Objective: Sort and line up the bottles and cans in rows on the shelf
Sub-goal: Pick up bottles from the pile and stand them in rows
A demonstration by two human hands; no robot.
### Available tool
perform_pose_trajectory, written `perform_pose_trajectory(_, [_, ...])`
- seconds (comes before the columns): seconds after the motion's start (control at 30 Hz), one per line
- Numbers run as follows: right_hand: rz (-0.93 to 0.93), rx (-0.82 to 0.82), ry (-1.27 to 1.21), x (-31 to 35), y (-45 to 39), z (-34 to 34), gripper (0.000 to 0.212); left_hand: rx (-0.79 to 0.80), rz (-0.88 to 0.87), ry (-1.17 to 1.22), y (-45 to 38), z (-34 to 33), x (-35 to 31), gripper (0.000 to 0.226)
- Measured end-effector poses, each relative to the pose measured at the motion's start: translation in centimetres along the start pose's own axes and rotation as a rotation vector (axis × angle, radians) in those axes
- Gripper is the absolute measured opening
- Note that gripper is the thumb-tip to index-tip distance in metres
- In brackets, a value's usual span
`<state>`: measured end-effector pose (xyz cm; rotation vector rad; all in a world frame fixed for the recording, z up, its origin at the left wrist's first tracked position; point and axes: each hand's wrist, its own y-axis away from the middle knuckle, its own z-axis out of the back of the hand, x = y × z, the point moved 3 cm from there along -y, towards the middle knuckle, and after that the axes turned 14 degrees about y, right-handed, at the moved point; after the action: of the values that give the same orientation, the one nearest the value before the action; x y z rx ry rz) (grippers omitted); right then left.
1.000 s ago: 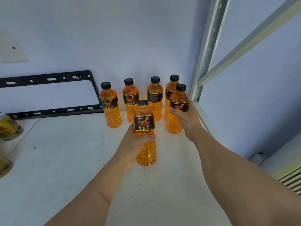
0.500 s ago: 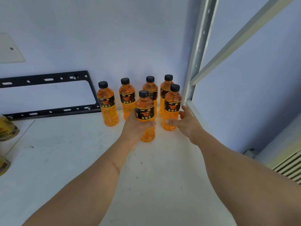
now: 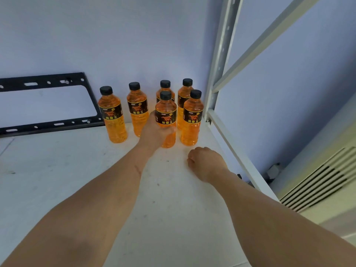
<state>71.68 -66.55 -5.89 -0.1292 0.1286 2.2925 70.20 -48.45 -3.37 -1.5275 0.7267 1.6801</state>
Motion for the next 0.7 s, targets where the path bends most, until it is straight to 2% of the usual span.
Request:
perform_pose_trajectory(0.17, [0.024,-0.015,0.039,0.9,0.4,0.4,0.034,0.026,0.070,-0.066,0.3,0.5,0.5,0.083])
perform_pose_trajectory(0.27, [0.029,-0.022,0.082,1.8,0.8,1.3,0.034,-0.047,0.130,-0.277,2.2,1.9,1.3,0.076])
perform_pose_trajectory(0.37, [0.050,-0.033,0.122,3.0,1.6,2.2,0.032,-0.057,-0.008,-0.649,5.7,4.0,1.3,0.053])
perform_pose_trajectory(0.5, [0.128,-0.088,0.179,5.8,3.6,3.3,0.032,0.070,-0.326,-1.129,11.1,7.4,1.3,0.040])
perform_pose_trajectory(0.57, [0.171,-0.109,0.200,7.6,4.8,3.6,0.031,0.090,-0.399,-1.241,13.7,9.4,1.6,0.039])
perform_pose_trajectory(0.7, [0.271,-0.181,0.223,12.4,8.0,3.9,0.029,0.051,-0.452,-1.301,19.7,13.5,1.7,0.033])
